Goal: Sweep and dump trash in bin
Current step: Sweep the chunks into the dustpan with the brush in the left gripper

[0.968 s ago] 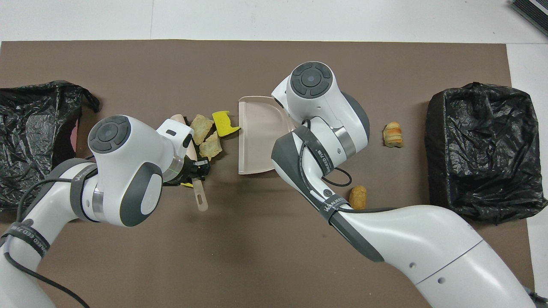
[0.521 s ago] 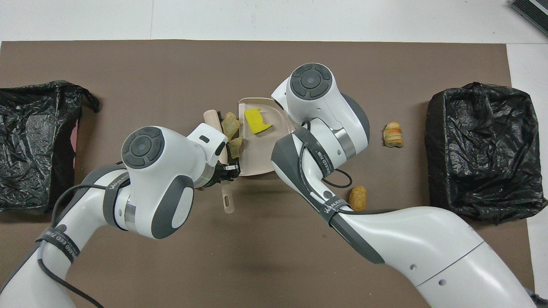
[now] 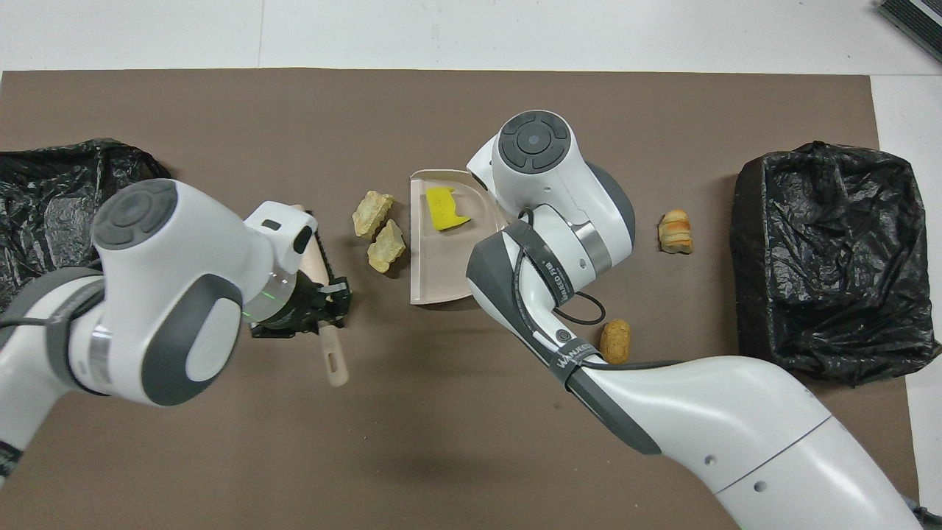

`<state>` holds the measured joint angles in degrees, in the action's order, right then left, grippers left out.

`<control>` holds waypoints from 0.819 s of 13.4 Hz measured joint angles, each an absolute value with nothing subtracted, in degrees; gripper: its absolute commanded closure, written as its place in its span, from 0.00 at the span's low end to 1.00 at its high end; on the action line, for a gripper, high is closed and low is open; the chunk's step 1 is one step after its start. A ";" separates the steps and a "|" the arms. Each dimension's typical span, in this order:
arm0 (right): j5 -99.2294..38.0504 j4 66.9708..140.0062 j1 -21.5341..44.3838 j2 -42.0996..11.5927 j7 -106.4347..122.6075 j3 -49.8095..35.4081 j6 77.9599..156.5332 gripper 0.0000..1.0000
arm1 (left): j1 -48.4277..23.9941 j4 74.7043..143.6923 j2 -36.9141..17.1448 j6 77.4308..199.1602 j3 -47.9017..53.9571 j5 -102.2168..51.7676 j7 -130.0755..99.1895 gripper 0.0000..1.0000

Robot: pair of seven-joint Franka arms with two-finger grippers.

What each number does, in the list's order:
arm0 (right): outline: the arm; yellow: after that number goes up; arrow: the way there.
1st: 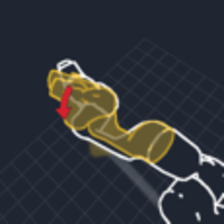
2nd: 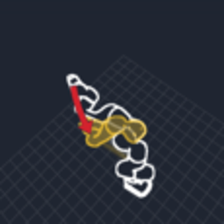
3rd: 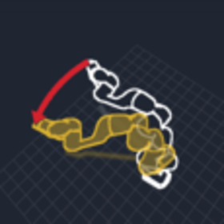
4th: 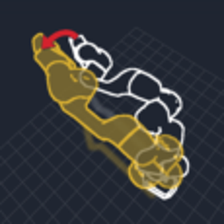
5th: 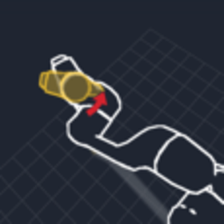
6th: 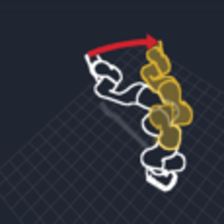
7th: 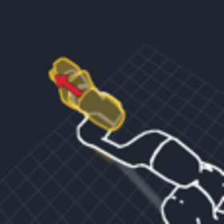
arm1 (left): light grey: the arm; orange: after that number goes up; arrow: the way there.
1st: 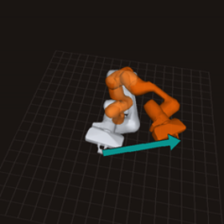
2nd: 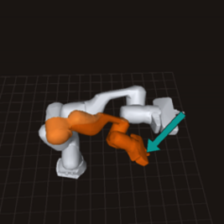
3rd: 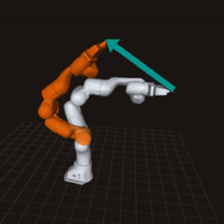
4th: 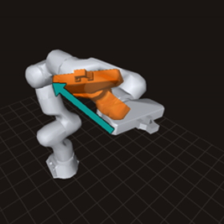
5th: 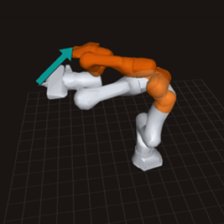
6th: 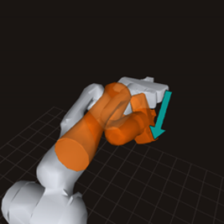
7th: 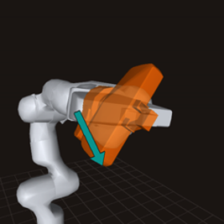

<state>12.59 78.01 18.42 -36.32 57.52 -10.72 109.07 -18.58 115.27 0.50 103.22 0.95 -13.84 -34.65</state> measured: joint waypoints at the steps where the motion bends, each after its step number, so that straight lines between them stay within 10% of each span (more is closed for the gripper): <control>1: 12.59 78.07 18.42 -36.29 57.52 -10.72 109.07 1.00 | -17.55 116.90 2.56 100.56 0.85 -12.89 -36.65 1.00; 5: 12.59 78.94 18.70 -35.66 57.07 -10.74 109.07 1.00 | -17.03 130.15 8.08 104.73 1.37 -12.38 -42.08 1.00; 11: 12.59 81.64 18.60 -34.24 56.62 -10.72 109.67 1.00 | -21.72 133.10 1.82 121.98 2.73 -12.83 -39.91 1.00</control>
<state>12.59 81.64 18.60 -34.24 56.62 -10.72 109.67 -21.72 133.10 1.82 121.98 2.73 -12.83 -39.91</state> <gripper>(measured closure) 0.687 0.744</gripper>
